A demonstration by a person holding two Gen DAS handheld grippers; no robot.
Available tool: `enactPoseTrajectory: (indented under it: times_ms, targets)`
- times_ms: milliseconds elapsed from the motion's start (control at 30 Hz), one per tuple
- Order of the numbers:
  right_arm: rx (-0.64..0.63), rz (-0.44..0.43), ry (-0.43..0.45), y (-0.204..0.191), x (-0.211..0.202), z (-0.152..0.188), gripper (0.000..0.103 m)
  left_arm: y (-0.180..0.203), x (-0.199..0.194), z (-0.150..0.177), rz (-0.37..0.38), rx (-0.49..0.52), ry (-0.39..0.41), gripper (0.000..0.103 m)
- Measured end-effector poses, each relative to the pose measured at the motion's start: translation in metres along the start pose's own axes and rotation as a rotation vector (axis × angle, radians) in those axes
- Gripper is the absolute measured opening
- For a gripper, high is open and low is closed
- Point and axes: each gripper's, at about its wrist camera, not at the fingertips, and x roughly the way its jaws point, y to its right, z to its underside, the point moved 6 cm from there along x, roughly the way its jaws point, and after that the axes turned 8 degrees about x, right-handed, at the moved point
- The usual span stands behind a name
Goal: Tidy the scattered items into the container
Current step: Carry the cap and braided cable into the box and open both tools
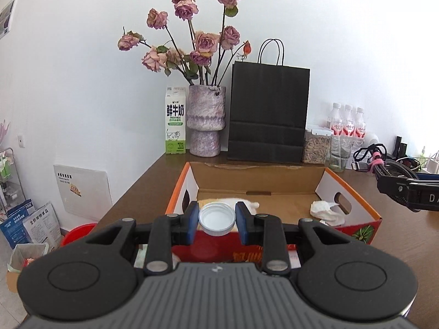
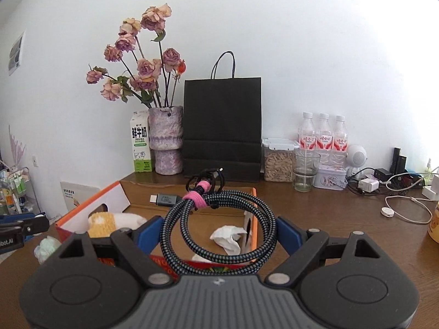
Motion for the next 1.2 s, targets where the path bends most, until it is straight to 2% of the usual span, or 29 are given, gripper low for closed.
enactPoseTrajectory:
  times_ms: [133, 267, 467, 600, 667, 767, 833, 1033, 1200]
  targets:
    - [0.018, -0.021, 0.018, -0.009, 0.017, -0.015, 0.087, 0.004, 0.012, -0.019, -0.003, -0.009, 0.036, 0.029]
    - [0.035, -0.034, 0.023, -0.016, 0.040, -0.024, 0.087, 0.006, 0.033, -0.031, 0.025, -0.057, 0.037, 0.029]
    - [0.064, -0.051, -0.007, -0.019, 0.083, -0.017, 0.087, 0.013, 0.079, -0.041, 0.026, -0.085, 0.030, 0.029]
    - [0.064, -0.046, -0.050, -0.016, 0.108, -0.001, 0.087, 0.013, 0.116, -0.033, 0.043, -0.093, -0.003, 0.029]
    - [0.042, -0.031, -0.064, -0.014, 0.114, 0.009, 0.087, 0.011, 0.130, -0.021, 0.050, -0.092, -0.066, 0.029]
    - [0.024, -0.020, -0.108, -0.017, 0.125, 0.020, 0.087, 0.011, 0.138, -0.009, 0.071, -0.092, -0.107, 0.029]
    - [0.008, -0.024, -0.120, -0.021, 0.128, 0.025, 0.087, 0.014, 0.138, -0.005, 0.070, -0.077, -0.107, 0.029]
    - [-0.005, -0.042, -0.075, -0.027, 0.121, 0.023, 0.087, 0.027, 0.131, -0.002, 0.075, -0.025, -0.081, 0.029]
    - [-0.005, -0.024, -0.094, -0.026, 0.125, 0.027, 0.087, 0.031, 0.133, 0.000, 0.074, -0.004, -0.089, 0.029]
